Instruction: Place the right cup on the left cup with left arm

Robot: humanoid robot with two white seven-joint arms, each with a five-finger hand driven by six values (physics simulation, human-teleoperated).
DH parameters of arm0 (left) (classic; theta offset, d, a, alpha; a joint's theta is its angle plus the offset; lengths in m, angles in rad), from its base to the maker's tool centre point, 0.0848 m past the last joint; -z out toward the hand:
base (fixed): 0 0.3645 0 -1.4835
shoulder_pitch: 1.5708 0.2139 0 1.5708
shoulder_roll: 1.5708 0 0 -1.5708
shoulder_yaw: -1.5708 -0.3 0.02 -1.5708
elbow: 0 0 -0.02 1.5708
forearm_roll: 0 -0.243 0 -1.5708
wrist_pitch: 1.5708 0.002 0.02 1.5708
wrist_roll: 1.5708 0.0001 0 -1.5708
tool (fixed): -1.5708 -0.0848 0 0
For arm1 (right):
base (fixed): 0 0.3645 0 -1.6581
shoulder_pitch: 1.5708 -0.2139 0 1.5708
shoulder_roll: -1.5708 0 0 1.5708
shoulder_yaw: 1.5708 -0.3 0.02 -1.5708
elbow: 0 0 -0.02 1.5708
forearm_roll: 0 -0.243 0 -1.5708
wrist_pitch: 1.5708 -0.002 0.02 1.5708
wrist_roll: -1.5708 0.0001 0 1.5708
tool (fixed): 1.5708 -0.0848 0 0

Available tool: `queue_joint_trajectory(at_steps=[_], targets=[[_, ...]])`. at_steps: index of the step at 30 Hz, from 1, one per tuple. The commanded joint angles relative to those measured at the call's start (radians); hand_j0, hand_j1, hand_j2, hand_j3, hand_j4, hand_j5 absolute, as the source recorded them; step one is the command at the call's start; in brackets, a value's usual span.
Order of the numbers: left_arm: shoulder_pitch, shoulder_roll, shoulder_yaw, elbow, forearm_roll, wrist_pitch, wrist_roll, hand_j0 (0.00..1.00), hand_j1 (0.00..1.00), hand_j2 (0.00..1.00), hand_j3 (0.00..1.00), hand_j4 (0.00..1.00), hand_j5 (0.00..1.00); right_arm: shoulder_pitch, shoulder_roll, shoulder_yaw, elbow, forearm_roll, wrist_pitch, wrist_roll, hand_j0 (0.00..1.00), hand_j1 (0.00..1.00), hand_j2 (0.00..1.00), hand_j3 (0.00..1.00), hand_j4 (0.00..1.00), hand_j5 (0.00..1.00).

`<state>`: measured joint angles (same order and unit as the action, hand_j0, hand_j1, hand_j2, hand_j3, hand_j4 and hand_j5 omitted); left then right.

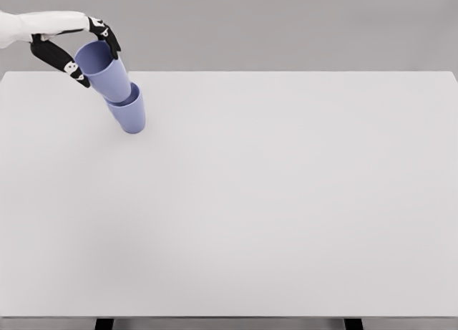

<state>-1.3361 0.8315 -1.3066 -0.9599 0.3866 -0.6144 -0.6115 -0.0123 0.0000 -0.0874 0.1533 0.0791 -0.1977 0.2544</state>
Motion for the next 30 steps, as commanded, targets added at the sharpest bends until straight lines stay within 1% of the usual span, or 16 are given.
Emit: queue_joint_trajectory(at_steps=[1, 14, 19, 25, 29, 30], targets=[[0.002, 0.003, 0.009, -0.002, 0.008, 0.004, 0.001, 0.51, 0.51, 0.51, 0.51, 0.51, 0.51, 0.0, 0.0, 0.0, 0.0, 0.001, 0.0, 0.0, 1.0, 1.0, 1.0, 1.0, 1.0, 1.0], [0.005, 0.001, 0.012, 0.006, 0.006, 0.004, 0.001, 0.51, 0.51, 0.51, 0.51, 0.51, 0.51, 0.0, 0.0, 0.0, 0.0, 0.001, 0.0, 0.0, 1.0, 1.0, 1.0, 1.0, 1.0, 1.0], [0.005, -0.012, 0.021, 0.012, 0.005, 0.004, 0.001, 0.51, 0.51, 0.51, 0.51, 0.51, 0.51, 0.0, 0.0, 0.0, 0.0, 0.001, 0.0, 0.0, 1.0, 1.0, 1.0, 1.0, 1.0, 1.0], [0.006, -0.022, 0.023, 0.047, 0.0, 0.004, 0.001, 0.51, 0.51, 0.51, 0.51, 0.51, 0.51, 0.0, 0.0, 0.0, 0.0, 0.001, 0.0, 0.0, 1.0, 1.0, 1.0, 1.0, 1.0, 1.0], [0.011, -0.035, 0.024, 0.049, -0.003, 0.004, 0.001, 0.51, 0.51, 0.51, 0.51, 0.51, 0.51, 0.0, 0.0, 0.0, 0.0, 0.001, 0.0, 0.0, 1.0, 1.0, 1.0, 1.0, 1.0, 1.0], [0.015, -0.037, 0.035, 0.049, -0.003, 0.004, 0.001, 0.51, 0.51, 0.51, 0.51, 0.51, 0.51, 0.0, 0.0, 0.0, 0.0, 0.001, 0.0, 0.0, 1.0, 1.0, 1.0, 1.0, 1.0, 1.0]])
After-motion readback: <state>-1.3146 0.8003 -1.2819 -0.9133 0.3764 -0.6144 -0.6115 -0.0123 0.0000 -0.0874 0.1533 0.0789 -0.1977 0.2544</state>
